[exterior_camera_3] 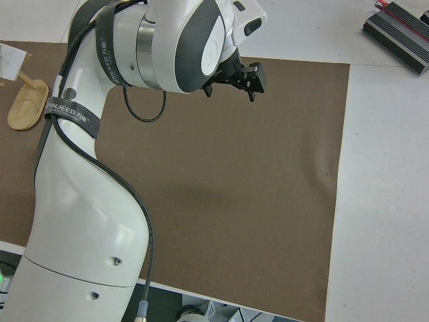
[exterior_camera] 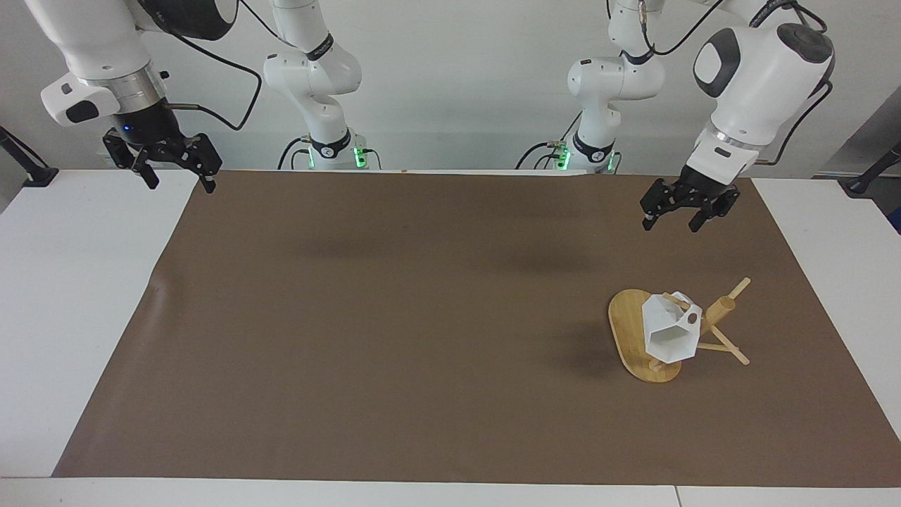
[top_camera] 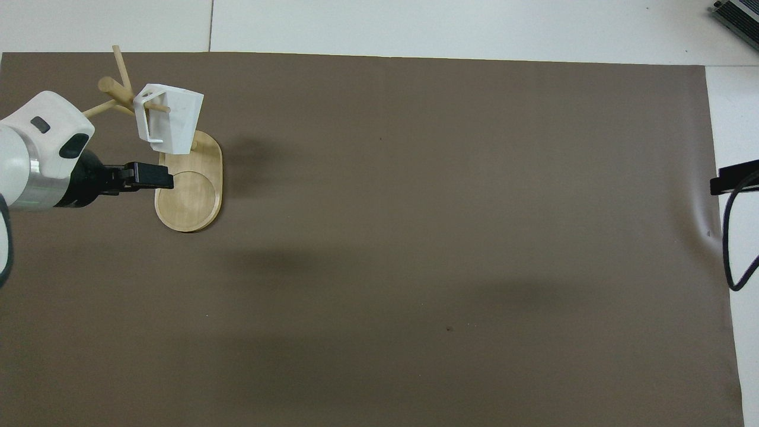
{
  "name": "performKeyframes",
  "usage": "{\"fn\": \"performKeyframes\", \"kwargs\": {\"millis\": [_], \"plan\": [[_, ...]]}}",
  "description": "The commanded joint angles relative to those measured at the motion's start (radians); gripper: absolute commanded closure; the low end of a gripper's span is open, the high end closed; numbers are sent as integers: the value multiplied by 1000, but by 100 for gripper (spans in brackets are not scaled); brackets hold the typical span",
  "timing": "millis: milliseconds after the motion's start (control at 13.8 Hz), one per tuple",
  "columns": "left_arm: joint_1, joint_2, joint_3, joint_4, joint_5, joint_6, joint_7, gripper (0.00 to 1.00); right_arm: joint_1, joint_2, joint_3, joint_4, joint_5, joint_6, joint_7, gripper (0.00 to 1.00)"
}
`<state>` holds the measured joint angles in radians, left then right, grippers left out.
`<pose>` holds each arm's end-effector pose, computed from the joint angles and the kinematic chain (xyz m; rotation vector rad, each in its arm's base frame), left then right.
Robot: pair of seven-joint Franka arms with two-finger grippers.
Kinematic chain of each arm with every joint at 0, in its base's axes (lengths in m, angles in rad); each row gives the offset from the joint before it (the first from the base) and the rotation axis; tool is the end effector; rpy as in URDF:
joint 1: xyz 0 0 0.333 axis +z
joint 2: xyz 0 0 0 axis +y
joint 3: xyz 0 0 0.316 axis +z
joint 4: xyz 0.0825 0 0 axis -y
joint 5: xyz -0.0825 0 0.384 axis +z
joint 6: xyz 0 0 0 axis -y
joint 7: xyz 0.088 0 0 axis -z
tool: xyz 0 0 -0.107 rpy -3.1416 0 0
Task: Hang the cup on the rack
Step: 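Open the left gripper and withdraw it from the hanging cup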
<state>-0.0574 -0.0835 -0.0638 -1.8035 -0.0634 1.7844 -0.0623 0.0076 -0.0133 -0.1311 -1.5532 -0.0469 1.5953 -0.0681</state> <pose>0.5378 -0.0722 0.5782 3.0767 -0.0729 0.0905 0.5485 -0.0736 0.6425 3.0892 -0.0859 0.0784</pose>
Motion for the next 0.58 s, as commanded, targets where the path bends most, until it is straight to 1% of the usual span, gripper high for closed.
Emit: {"fn": "performKeyframes", "kwargs": {"millis": [0, 145, 289, 361, 506], "plan": [[-6, 18, -4, 114, 63, -152, 39, 0, -1, -11, 2, -18, -5, 8, 1, 0], [-1, 22, -5, 183, 65, -222, 73, 0, -1, -13, 2, -19, -5, 8, 1, 0], [1, 25, -5, 237, 65, -266, 78, 0, -1, -11, 1, -18, -5, 8, 1, 0], [2, 24, -5, 240, 63, -269, 78, 0, -1, -13, 1, -18, -5, 9, 1, 0], [2, 10, -7, 211, 60, -264, 120, 0, -1, -13, 1, -19, -5, 8, 1, 0]]}}
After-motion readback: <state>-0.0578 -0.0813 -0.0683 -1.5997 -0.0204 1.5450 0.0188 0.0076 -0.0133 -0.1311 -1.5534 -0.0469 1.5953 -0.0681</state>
